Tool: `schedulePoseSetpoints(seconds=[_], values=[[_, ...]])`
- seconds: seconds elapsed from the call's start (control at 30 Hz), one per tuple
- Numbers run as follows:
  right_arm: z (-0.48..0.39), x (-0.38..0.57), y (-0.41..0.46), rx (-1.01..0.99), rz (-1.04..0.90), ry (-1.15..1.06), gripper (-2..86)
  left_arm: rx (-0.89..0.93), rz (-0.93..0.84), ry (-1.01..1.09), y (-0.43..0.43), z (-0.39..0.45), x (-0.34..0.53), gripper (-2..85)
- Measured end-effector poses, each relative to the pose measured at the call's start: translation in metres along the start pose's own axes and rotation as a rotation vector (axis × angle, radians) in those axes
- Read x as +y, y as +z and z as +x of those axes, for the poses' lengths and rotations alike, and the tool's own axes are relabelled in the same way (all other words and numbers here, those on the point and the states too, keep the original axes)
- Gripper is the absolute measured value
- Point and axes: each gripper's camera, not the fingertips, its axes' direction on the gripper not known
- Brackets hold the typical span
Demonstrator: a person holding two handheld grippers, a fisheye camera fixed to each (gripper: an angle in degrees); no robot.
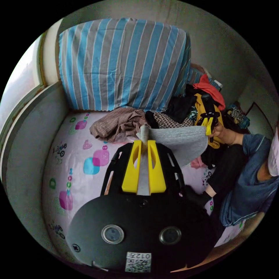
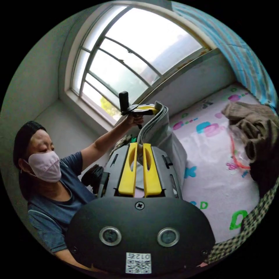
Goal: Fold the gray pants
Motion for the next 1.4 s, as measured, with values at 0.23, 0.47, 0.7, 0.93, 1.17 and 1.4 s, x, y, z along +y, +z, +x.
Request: schedulePoseSetpoints(seconds=[0.23,0.47,0.7,0.93,1.17,1.4], values=[[-0.098,-0.025,0.187,-0.110,-0.337,-0.179,1.0,-0.082,0.037,-0.094,-0.107,0.024,0.174,2.3],[-0.160,-0.017,0.366,-0.212,-0.569,-0.271,1.2,-0.177,0.102,-0.218,-0.187,0.047,0.348,2.5],[-0.180,0.021,0.550,-0.298,-0.728,-0.267,1.2,-0.231,0.060,-0.373,-0.211,0.054,0.498,2.4],[-0.184,0.080,0.706,-0.245,-0.848,-0.248,1.8,-0.216,-0.037,-0.578,-0.193,0.041,0.642,2.9],[-0.181,0.134,0.829,-0.182,-1.007,-0.233,5.0,-0.256,-0.087,-0.876,-0.179,0.031,0.760,3.7],[-0.171,0.145,0.866,-0.248,-1.072,-0.211,6.7,-0.381,-0.114,-1.067,-0.181,0.060,0.812,4.7]])
